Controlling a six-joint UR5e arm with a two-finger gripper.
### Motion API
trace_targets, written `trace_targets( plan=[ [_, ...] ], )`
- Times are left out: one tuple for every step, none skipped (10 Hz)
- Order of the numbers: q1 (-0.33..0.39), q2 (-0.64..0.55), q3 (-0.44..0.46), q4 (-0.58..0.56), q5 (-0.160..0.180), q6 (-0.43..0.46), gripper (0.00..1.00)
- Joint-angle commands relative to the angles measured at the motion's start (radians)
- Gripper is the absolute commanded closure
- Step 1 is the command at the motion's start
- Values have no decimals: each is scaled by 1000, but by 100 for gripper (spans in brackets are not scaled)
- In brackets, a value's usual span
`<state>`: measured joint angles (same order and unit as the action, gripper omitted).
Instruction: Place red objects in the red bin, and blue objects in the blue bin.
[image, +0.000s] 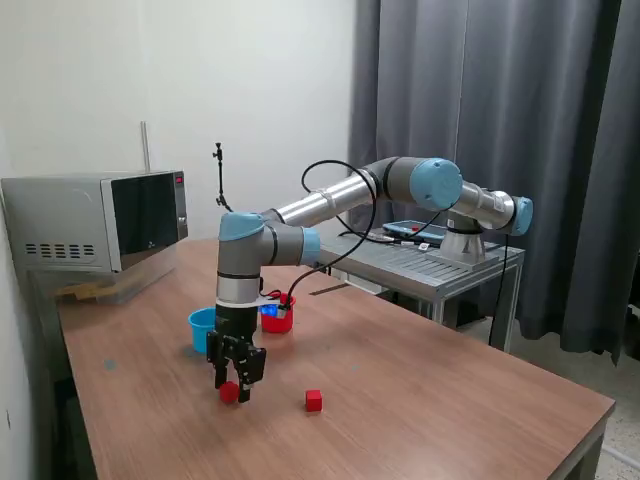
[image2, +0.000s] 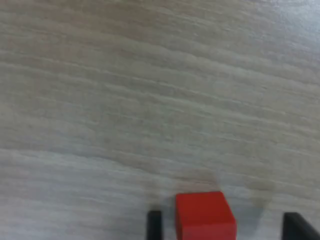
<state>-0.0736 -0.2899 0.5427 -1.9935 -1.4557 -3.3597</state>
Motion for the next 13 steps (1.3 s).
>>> trace_targets(
  plan=[
    [0,0,2,1,0,-4,100],
    [0,-3,2,1,-2,-4,100],
    [0,-6,3,1,-2,-6,100],
    [0,-9,5,1,-2,-4,100],
    [0,-12,3,1,-2,-4,100],
    [0,-15,5,1,-2,-3,100],
    [0,-21,8,1,-3,2,100],
    [0,-37,19,1,-3,5,100],
    [0,-49,32,1,-3,5,100],
    [0,-61,48,1,-3,6,100],
    [0,-83,68,2,-8,8,100],
    [-2,-101,85,5,-24,8,100],
    [-2,-122,111,8,-37,8,100]
  ],
)
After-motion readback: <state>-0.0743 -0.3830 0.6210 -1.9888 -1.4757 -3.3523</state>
